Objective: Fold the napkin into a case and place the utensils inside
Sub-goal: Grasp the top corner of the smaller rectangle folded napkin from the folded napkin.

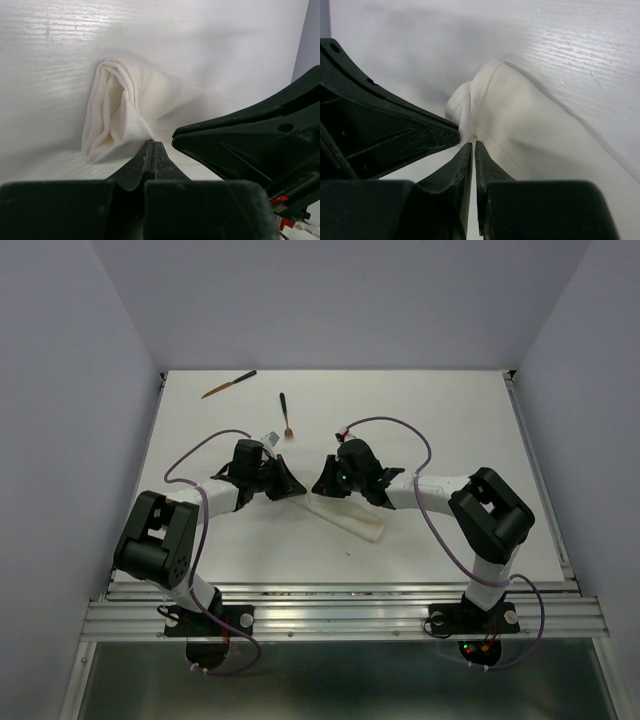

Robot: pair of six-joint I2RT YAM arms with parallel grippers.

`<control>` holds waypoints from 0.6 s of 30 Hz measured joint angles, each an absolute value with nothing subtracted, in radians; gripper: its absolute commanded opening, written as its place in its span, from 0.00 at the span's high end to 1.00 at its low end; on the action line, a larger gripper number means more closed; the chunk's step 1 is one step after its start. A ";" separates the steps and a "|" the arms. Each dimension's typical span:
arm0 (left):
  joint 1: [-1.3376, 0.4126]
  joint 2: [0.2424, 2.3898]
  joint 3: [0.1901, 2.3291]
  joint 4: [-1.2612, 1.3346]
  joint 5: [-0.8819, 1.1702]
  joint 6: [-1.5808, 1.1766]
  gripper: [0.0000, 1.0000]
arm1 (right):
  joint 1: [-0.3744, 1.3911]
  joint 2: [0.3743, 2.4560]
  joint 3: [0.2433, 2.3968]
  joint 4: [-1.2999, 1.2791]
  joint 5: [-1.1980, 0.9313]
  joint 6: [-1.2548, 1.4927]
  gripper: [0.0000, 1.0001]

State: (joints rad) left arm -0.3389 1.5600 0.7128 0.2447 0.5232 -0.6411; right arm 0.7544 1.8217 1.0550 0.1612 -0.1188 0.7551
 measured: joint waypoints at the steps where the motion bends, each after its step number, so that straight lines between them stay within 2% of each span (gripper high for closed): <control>1: -0.339 1.560 0.713 0.244 0.523 -0.641 1.00 | 0.754 1.822 1.053 0.157 -0.114 0.755 0.89; 18: -0.339 1.613 0.717 0.255 0.534 -0.648 1.00 | 0.753 1.927 1.073 0.131 -0.135 0.739 0.91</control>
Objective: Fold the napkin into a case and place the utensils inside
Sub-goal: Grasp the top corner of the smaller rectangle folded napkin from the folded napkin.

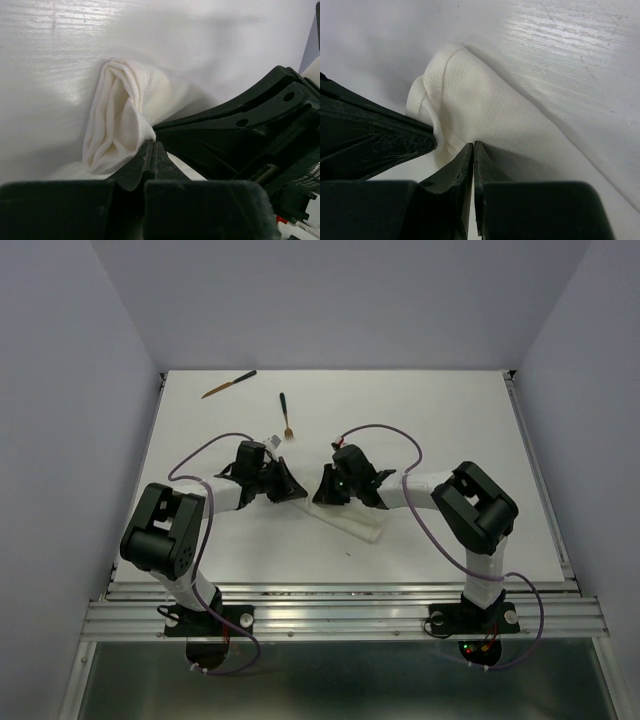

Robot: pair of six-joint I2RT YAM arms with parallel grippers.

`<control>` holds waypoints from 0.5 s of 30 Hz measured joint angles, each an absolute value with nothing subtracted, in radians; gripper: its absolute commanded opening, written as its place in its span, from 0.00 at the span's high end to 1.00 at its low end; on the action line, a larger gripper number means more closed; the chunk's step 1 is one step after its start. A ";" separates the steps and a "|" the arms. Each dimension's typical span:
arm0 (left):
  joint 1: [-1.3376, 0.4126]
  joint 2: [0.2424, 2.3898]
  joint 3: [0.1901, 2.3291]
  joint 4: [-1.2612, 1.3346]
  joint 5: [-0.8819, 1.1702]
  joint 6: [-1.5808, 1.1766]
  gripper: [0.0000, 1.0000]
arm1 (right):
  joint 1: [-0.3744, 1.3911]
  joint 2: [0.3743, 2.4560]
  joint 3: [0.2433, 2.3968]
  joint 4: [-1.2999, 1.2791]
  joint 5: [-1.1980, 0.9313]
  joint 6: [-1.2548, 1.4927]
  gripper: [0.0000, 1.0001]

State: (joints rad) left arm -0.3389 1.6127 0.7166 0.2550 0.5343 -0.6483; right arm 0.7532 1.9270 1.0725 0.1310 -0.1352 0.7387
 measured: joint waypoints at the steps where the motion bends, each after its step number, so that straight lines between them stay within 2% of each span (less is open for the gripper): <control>1: -0.339 1.622 0.721 0.256 0.536 -0.649 1.00 | 0.753 1.928 1.073 0.133 -0.136 0.739 0.91; 3: -0.339 1.637 0.727 0.260 0.541 -0.652 1.00 | 0.753 1.930 1.073 0.138 -0.138 0.741 0.91; 7: -0.339 1.651 0.740 0.254 0.542 -0.654 0.80 | 0.753 1.933 1.073 0.142 -0.139 0.743 0.91; 15: -0.340 1.651 0.794 0.187 0.516 -0.654 0.53 | 0.753 1.936 1.073 0.149 -0.139 0.754 0.91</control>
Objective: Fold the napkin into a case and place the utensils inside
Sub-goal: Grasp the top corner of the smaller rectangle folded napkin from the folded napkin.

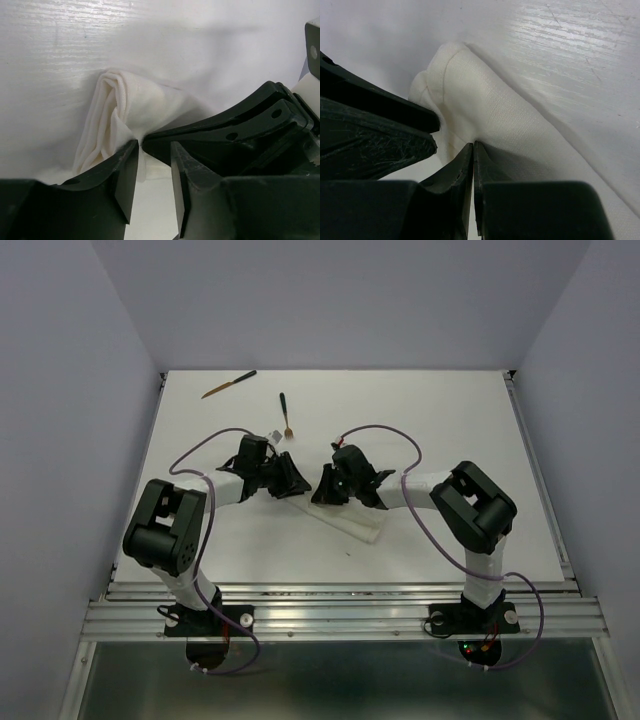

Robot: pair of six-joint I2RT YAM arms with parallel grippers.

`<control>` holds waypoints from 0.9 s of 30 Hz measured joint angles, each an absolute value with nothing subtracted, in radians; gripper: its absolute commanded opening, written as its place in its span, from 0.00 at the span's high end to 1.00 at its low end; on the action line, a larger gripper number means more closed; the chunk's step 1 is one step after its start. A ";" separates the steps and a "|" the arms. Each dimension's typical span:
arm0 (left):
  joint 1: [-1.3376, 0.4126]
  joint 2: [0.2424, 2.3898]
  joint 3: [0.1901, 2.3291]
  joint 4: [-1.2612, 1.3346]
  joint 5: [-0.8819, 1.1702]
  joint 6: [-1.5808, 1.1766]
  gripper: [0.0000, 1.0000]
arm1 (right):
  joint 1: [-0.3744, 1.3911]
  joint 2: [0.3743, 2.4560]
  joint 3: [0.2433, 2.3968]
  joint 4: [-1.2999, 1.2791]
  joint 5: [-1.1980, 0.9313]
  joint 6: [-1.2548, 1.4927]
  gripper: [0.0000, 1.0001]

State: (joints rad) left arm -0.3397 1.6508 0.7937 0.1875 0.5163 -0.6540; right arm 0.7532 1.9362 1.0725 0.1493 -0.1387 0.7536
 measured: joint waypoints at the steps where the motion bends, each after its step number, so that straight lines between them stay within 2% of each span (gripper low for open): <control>1: -0.339 1.646 0.794 0.181 0.514 -0.656 0.48 | 0.753 1.937 1.073 0.150 -0.139 0.756 0.91; 6: -0.336 1.608 0.794 0.156 0.500 -0.659 0.50 | 0.753 1.937 1.073 0.150 -0.139 0.757 0.91; 9: -0.333 1.592 0.794 0.140 0.483 -0.658 0.74 | 0.753 1.937 1.073 0.150 -0.139 0.757 0.91; 10: -0.331 1.584 0.794 0.135 0.476 -0.659 0.93 | 0.753 1.937 1.073 0.150 -0.139 0.757 0.91; 11: -0.331 1.578 0.794 0.128 0.467 -0.662 1.00 | 0.753 1.937 1.073 0.150 -0.139 0.757 0.91; 27: -0.329 1.530 0.794 0.065 0.409 -0.637 1.00 | 0.753 1.937 1.073 0.150 -0.139 0.760 0.91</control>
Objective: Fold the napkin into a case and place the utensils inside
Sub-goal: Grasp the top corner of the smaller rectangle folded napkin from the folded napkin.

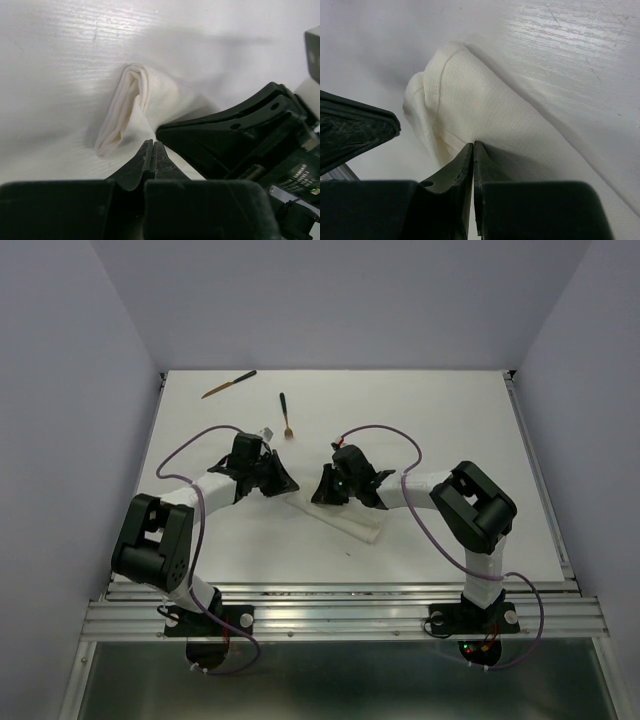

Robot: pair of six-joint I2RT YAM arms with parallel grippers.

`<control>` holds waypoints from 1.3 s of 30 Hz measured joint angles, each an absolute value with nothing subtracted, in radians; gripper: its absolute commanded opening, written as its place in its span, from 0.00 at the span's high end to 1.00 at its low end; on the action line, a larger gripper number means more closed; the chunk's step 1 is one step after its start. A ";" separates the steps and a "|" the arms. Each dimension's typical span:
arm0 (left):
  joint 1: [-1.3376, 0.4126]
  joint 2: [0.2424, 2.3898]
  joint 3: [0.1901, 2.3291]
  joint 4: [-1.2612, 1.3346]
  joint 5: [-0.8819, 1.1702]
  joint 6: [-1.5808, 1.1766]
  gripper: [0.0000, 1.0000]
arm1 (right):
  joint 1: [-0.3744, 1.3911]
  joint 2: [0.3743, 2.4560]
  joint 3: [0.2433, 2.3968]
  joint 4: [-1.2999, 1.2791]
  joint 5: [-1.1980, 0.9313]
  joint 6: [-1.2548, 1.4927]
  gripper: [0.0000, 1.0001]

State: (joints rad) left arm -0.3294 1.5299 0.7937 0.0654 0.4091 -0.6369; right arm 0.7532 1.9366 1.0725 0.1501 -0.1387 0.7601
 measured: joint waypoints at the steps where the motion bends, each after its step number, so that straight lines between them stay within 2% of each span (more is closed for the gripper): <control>1: -0.329 1.539 0.794 0.057 0.409 -0.632 1.00 | 0.753 1.937 1.073 0.150 -0.139 0.760 0.91; 31: -0.354 1.741 0.906 0.041 0.442 -0.612 1.00 | 0.753 1.937 1.078 0.141 -0.137 0.758 0.91; 36: -0.358 1.786 0.951 0.044 0.458 -0.612 1.00 | 0.754 1.910 1.082 0.091 -0.091 0.735 0.87; 39: -0.365 1.818 0.993 0.040 0.459 -0.610 1.00 | 0.754 1.859 1.082 0.033 -0.043 0.705 0.78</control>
